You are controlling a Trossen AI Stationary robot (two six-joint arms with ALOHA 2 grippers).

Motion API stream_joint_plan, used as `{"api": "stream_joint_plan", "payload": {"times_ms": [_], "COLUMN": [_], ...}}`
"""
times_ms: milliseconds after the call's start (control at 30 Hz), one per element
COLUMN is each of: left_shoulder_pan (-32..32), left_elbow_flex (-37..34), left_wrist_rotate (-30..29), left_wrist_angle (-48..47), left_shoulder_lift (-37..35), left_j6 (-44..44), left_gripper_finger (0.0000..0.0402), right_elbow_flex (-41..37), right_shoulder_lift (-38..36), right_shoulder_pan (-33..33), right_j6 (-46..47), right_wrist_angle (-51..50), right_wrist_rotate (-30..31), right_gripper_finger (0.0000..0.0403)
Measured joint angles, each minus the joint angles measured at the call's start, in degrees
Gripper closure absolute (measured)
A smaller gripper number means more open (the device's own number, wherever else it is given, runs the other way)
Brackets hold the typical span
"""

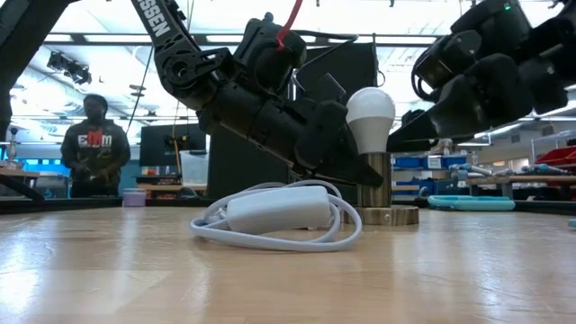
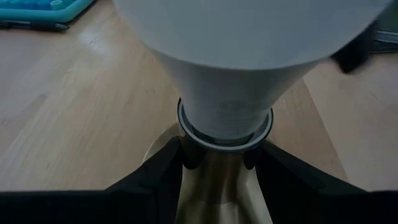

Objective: Screw lightbulb
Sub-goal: Insert the lightbulb into the desk lamp

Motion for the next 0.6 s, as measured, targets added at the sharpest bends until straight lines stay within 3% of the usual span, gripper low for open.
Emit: {"api": "stream_joint_plan", "payload": {"times_ms": [233, 600], "left_shoulder_pan": [-0.04, -0.13], "left_elbow_flex": [-0.04, -0.04], "left_wrist_rotate": [0.33, 0.97], "left_wrist_angle": [-0.04, -0.04], "left_shoulder_lift": [0.0, 0.02], "left_j6": [0.02, -0.03], "left_gripper_finger": [0.0213, 0.0213], "right_elbow_flex": [0.0, 0.0], "right_shoulder_lift": [3.17, -0.66], "right_shoulder_pan": [2.23, 7.77], "right_j6": [1.64, 8.82], "right_wrist_angle": [4.81, -1.41], "right_wrist_rotate": [1.04, 3.32], "right_gripper_finger": [0.0058, 0.0058]}}
